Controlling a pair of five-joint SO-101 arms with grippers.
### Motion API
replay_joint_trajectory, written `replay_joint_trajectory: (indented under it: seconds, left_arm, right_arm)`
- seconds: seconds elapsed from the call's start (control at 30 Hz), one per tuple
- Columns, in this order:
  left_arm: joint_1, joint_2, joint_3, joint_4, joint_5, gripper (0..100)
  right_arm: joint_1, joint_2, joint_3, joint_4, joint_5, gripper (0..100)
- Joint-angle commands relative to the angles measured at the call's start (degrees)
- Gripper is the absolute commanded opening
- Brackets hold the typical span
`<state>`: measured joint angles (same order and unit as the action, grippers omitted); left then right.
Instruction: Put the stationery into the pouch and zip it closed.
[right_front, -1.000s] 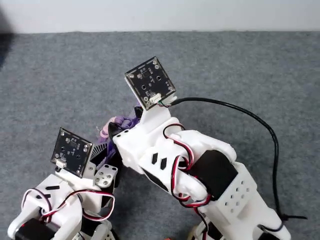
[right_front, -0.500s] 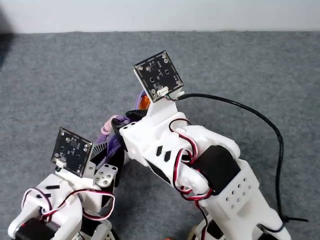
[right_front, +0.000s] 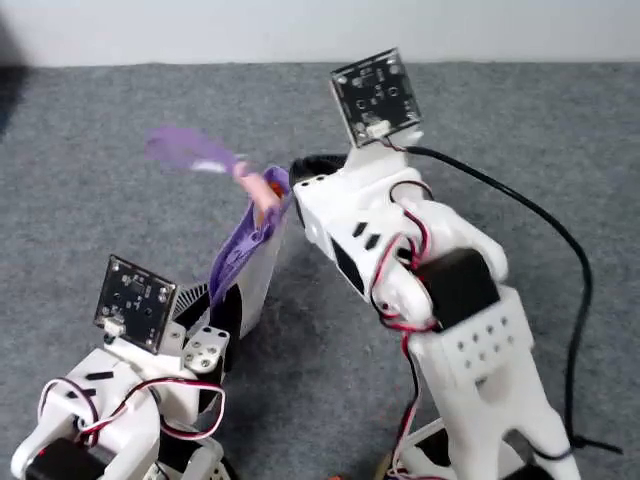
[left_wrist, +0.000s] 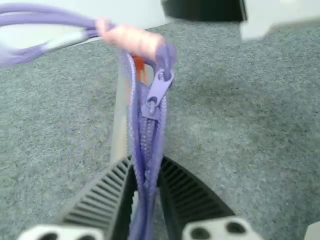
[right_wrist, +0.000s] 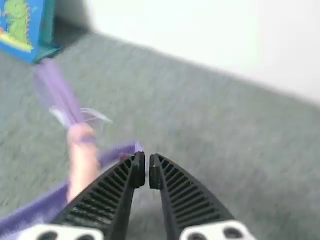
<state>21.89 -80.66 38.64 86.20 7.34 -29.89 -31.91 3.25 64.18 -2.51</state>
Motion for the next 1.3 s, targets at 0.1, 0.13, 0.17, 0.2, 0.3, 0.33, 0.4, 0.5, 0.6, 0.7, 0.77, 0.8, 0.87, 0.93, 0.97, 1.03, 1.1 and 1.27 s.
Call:
replay_joint_trajectory:
  seconds: [0.1, 0.13, 0.17, 0.2, 0.3, 0.33, 0.4, 0.5, 0.6, 0.7, 0.77, 0.8, 0.87, 0.93, 0.97, 1.03, 1.1, 1.27]
  left_arm:
    - [0.3, 0.1, -0.1, -0.8, 0.6, 1]
    - [0.3, 0.1, -0.1, -0.8, 0.6, 1]
    - [0.3, 0.1, -0.1, -0.8, 0.6, 1]
    - [0.3, 0.1, -0.1, -0.8, 0.6, 1]
    - [0.3, 0.1, -0.1, -0.8, 0.6, 1]
    - [0.3, 0.1, -0.1, -0.8, 0.6, 1]
    - [0.3, 0.1, -0.1, -0.8, 0.6, 1]
    - [0.3, 0.1, 0.0, -0.8, 0.6, 1]
    - [0.3, 0.2, 0.0, -0.8, 0.6, 1]
    - [0.3, 0.3, 0.0, -0.8, 0.6, 1]
    - [0.3, 0.4, 0.0, -0.8, 0.6, 1]
    - [0.3, 0.4, 0.0, -0.8, 0.6, 1]
    - [0.3, 0.4, 0.0, -0.8, 0.6, 1]
    - [0.3, 0.4, 0.0, -0.8, 0.6, 1]
    - [0.3, 0.4, 0.0, -0.8, 0.6, 1]
    - [0.3, 0.4, 0.0, -0.8, 0.6, 1]
    - [0.3, 0.4, 0.0, -0.8, 0.6, 1]
    - [0.3, 0.1, 0.0, -0.8, 0.6, 1]
  right_arm:
    - [3.8, 1.6, 2.0, -6.7, 1.2, 0.8]
    - [3.7, 1.5, 2.0, -7.2, 1.2, 0.8]
    - [3.4, 1.2, 1.9, -7.5, 1.2, 0.8]
    - [2.4, 0.6, 1.9, -7.5, 1.2, 0.8]
    - [-0.3, -2.4, 1.9, -4.7, 1.1, 0.9]
    - [-1.5, -3.3, 1.9, -3.2, 1.0, 1.0]
    - [-4.3, -5.1, 1.9, -0.6, -1.8, 3.6]
    - [-7.5, -6.7, 1.9, 2.4, -5.7, 15.3]
    - [-10.1, -7.4, 1.9, 3.8, -7.9, 25.9]
    - [-13.1, -7.6, 1.8, 3.4, -10.2, 26.9]
    - [-15.4, -7.2, 0.7, 3.4, -12.1, 25.5]
    - [-16.7, -6.5, 0.2, 3.2, -12.7, 24.5]
    - [-17.6, -4.6, -0.9, 2.6, -12.8, 22.6]
    - [-17.5, -2.7, -3.3, 2.6, -13.0, 21.2]
    - [-17.5, -1.7, -4.4, 2.6, -13.1, 20.6]
    - [-17.6, 0.2, -6.0, 2.6, -13.2, 19.8]
    - [-17.6, 1.9, -6.3, 3.0, -14.3, 19.1]
    - [-16.8, 4.3, -6.2, 5.5, -14.7, 13.0]
